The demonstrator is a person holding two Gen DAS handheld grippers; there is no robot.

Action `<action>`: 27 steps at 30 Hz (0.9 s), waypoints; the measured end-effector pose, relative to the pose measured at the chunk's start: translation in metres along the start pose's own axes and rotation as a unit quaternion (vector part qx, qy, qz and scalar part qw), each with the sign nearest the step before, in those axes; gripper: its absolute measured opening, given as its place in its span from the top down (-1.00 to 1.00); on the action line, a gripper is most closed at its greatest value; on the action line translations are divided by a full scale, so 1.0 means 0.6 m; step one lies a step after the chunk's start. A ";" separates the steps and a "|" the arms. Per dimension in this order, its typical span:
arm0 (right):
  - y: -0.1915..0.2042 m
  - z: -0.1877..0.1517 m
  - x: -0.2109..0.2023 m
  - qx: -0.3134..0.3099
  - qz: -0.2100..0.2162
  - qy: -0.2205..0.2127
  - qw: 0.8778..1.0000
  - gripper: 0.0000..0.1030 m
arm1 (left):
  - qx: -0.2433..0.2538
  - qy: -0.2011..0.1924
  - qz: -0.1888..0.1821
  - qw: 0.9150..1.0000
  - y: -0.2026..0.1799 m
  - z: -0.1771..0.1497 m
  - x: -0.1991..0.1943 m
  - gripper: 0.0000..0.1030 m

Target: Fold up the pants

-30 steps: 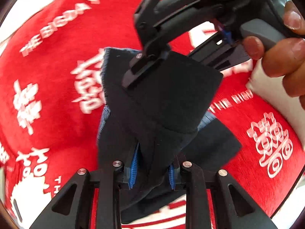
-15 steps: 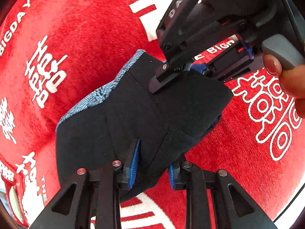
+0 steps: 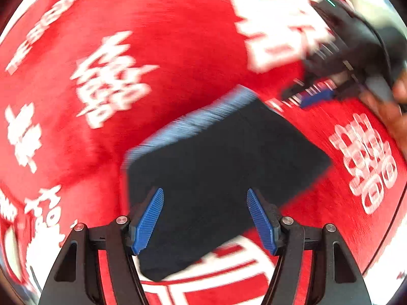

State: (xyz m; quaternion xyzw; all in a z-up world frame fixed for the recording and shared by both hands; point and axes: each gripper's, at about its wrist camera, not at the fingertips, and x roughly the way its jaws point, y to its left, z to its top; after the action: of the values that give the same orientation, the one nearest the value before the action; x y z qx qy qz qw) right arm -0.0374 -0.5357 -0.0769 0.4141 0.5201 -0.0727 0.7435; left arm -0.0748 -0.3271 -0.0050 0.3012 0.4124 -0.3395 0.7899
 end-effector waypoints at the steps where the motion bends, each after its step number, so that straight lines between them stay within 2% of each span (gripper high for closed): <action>1: 0.011 0.011 0.002 -0.007 0.002 -0.004 1.000 0.14 | -0.025 -0.008 0.010 1.000 0.030 0.006 -0.003 -0.35; 3: 0.027 0.031 0.014 -0.021 0.006 -0.002 1.000 0.14 | -0.068 -0.018 0.040 0.997 0.091 0.017 0.006 -0.35; 5: 0.044 0.042 0.034 -0.038 -0.004 0.006 0.999 0.15 | -0.117 0.002 0.052 0.992 0.147 0.015 0.036 -0.42; 7: 0.056 0.048 0.055 -0.058 -0.030 0.013 0.998 0.15 | -0.188 0.034 0.044 0.981 0.208 -0.001 0.078 -0.42; 10: 0.053 0.056 0.077 -0.060 -0.043 0.025 0.997 0.15 | -0.253 0.076 0.014 0.964 0.258 -0.035 0.131 -0.42; 13: 0.048 0.060 0.090 -0.053 -0.050 0.038 0.997 0.54 | -0.308 0.116 -0.035 0.944 0.276 -0.074 0.180 -0.42; 15: 0.052 0.060 0.088 -0.061 -0.055 0.040 0.996 0.90 | -0.323 0.118 -0.049 0.938 0.274 -0.085 0.187 -0.42; 17: 0.062 0.057 0.081 -0.077 -0.060 0.040 0.994 0.92 | -0.318 0.115 -0.052 0.939 0.262 -0.086 0.184 -0.42; 19: 0.075 0.051 0.079 -0.101 -0.075 0.047 0.991 0.93 | -0.301 0.116 -0.055 0.945 0.243 -0.084 0.180 -0.42; 21: 0.073 0.046 0.080 -0.113 -0.094 0.056 0.988 0.93 | -0.288 0.117 -0.089 0.946 0.219 -0.081 0.178 -0.42; 22: 0.069 0.045 0.083 -0.113 -0.100 0.060 0.987 0.95 | -0.274 0.117 -0.095 0.950 0.203 -0.073 0.178 -0.42; 24: 0.058 0.041 0.093 -0.113 -0.133 0.065 0.982 0.97 | -0.236 0.110 -0.066 0.963 0.173 -0.062 0.175 -0.42; 25: 0.051 0.037 0.097 -0.112 -0.147 0.069 0.980 0.97 | -0.238 0.107 -0.060 0.963 0.169 -0.058 0.176 -0.42; 27: 0.042 0.028 0.093 -0.101 -0.148 0.067 0.981 0.95 | -0.262 0.109 -0.070 0.956 0.176 -0.063 0.179 -0.42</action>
State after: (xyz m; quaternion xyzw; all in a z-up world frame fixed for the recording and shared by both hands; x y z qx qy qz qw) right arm 0.0134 -0.5131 -0.1077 0.2588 0.6290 -0.1011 0.7260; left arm 0.0375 -0.2674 -0.0941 0.0896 0.5903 -0.2391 0.7657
